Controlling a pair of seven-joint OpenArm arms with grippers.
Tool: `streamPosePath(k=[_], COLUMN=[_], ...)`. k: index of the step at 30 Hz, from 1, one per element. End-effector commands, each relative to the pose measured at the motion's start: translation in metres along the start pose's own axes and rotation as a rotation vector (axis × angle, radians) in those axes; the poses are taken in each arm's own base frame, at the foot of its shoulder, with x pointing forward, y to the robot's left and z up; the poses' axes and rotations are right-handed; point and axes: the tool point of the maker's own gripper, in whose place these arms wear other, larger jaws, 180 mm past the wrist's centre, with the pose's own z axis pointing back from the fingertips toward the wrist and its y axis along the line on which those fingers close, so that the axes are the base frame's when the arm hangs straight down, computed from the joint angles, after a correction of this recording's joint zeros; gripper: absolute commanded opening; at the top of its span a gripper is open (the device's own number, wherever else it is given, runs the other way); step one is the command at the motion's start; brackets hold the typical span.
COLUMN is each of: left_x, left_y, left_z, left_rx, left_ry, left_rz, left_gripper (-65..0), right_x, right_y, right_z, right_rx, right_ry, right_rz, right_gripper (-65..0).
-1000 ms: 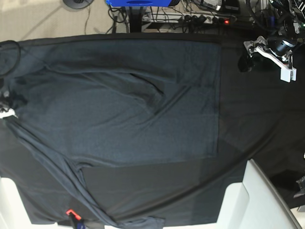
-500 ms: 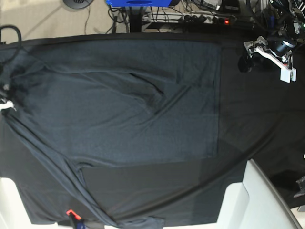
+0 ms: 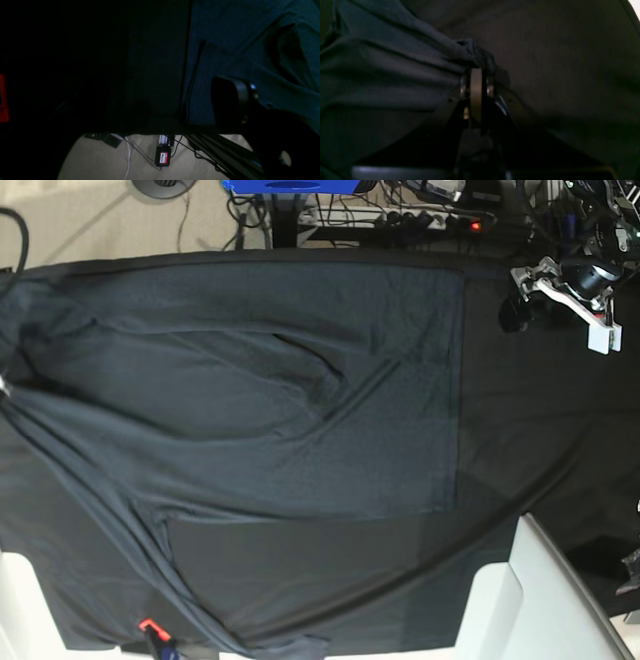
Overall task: Fold the T-shirt properly
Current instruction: 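Grasp the shirt's side edge with the right gripper and hold it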
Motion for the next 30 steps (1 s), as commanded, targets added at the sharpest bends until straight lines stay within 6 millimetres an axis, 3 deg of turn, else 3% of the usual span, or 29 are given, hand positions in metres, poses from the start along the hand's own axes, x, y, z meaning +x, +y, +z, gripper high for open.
streamPosePath(k=[1, 6, 13, 15, 18, 21, 25, 30], left_x=[0.012, 0.012, 0.012, 0.012, 0.011, 0.01, 0.009, 0.011], left_y=[0.0, 0.0, 0.0, 0.0, 0.0, 0.0, 0.001, 0.0], left_z=[0.004, 0.004, 0.004, 0.004, 0.004, 0.005, 0.004, 0.004], left_rx=[-0.002, -0.002, -0.003, -0.003, -0.002, -0.002, -0.001, -0.002], left_ry=[-0.038, -0.036, -0.036, -0.036, -0.034, -0.033, -0.031, -0.035], left_rz=[-0.017, -0.015, -0.016, -0.016, -0.015, -0.015, -0.013, -0.014], left_gripper=[-2.6, -2.6, -2.6, -2.6, -2.6, -2.6, -2.6, -2.6], right_x=[0.023, 0.005, -0.015, -0.015, -0.002, 0.016, 0.041, 0.046], right_y=[-0.003, -0.007, -0.007, -0.005, 0.009, 0.024, 0.045, 0.076], right_z=[0.007, 0.021, 0.023, 0.023, 0.026, 0.029, 0.024, -0.019], right_rx=[0.002, -0.004, -0.004, 0.001, 0.029, 0.06, 0.1, 0.069], right_ry=[-0.052, 0.004, 0.09, 0.098, 0.069, 0.024, -0.029, 0.063], right_rz=[0.012, 0.015, 0.012, 0.014, 0.047, 0.079, 0.105, 0.289], right_gripper=[-65.0, -65.0, -65.0, -59.0, -41.6, -29.9, -29.3, -29.4])
